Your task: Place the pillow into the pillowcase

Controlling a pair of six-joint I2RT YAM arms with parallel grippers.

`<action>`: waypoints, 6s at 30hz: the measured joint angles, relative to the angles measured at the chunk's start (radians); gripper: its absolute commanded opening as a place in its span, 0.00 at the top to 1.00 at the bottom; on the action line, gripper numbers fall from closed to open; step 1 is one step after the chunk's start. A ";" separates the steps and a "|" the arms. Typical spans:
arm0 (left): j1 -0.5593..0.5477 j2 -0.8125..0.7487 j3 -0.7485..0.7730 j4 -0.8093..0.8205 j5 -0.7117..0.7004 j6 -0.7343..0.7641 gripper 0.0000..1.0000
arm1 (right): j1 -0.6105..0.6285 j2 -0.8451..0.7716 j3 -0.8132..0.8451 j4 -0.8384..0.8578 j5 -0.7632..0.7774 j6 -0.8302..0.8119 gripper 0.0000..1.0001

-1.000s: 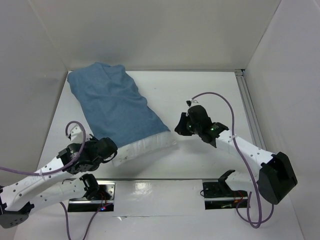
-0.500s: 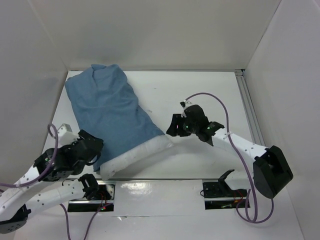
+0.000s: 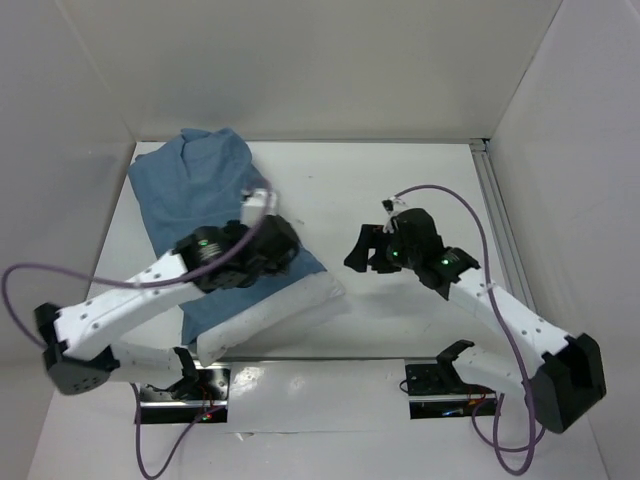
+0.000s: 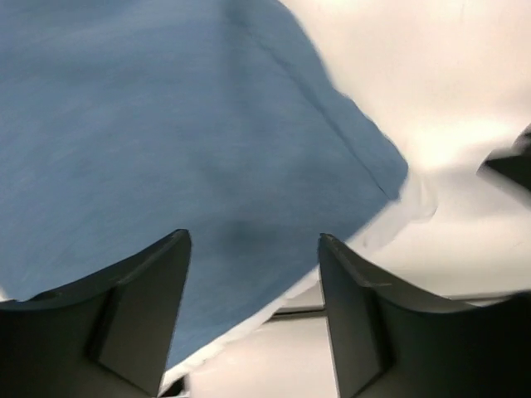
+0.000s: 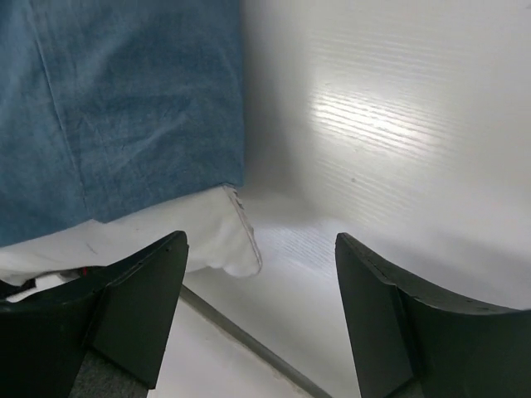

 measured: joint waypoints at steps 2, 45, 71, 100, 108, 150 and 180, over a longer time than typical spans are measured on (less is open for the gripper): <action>-0.056 0.119 0.057 -0.003 0.003 0.084 0.17 | -0.037 -0.071 -0.013 -0.024 -0.003 0.022 0.25; -0.053 0.616 0.626 -0.054 0.318 0.520 1.00 | 0.300 0.216 -0.325 0.850 0.120 0.314 1.00; 0.274 0.882 0.877 0.336 0.949 0.309 1.00 | -0.039 -0.285 -0.325 0.527 0.254 0.271 0.16; 0.185 0.921 0.912 0.351 0.985 0.300 1.00 | 0.091 0.222 -0.350 1.001 -0.002 0.389 1.00; 0.164 0.879 0.890 0.418 1.035 0.258 0.39 | 0.092 0.232 -0.332 1.118 0.022 0.378 1.00; 0.214 0.083 -0.877 1.332 0.354 0.179 0.85 | -0.066 0.133 -0.252 0.866 -0.106 0.340 1.00; 0.026 -0.031 0.017 0.731 0.562 0.360 1.00 | 0.020 0.418 0.213 0.995 -0.012 0.183 1.00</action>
